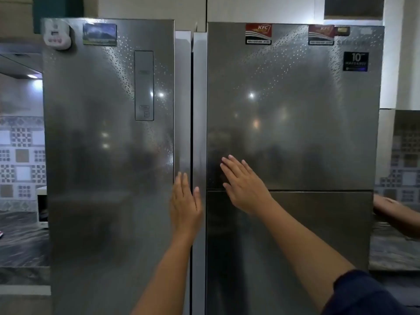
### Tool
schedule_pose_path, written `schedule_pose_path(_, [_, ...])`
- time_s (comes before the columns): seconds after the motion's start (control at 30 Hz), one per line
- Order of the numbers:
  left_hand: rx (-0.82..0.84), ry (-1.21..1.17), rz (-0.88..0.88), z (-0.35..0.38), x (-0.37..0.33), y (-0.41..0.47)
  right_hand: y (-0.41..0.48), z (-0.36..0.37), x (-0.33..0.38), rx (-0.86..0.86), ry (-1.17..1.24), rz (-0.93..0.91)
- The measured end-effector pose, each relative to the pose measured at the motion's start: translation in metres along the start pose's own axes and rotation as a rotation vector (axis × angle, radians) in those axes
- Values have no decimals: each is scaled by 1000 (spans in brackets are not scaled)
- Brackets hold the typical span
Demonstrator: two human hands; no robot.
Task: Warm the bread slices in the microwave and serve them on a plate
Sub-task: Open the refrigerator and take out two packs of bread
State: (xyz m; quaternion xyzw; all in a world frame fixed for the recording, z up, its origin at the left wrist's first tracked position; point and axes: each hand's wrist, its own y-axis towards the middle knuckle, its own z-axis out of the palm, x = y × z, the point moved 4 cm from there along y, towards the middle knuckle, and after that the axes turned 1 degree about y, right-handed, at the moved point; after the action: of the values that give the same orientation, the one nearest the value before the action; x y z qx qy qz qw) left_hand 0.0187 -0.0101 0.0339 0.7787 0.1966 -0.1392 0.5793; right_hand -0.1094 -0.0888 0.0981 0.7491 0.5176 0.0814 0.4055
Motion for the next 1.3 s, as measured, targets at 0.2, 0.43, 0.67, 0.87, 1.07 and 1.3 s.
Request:
schedule_pose_path(0.2, [24, -287, -265, 48, 26, -41, 29, 32, 35, 176, -53, -364])
schedule_pose_path(0.43, [79, -590, -482, 92, 45, -71, 44, 59, 48, 264, -442, -489])
schedule_pose_path(0.67, [296, -716, -621, 93, 57, -95, 30, 78, 66, 413, -561, -331])
schedule_pose_path(0.87, [463, -667, -598, 73, 46, -87, 29, 73, 74, 462, -626, -271])
schedule_pose_path(1.07, [414, -643, -544, 41, 17, -106, 1, 47, 82, 454, -556, -266])
schedule_pose_path(1.3, [367, -501, -414, 1, -23, -150, -56, -27, 90, 392, -501, -312])
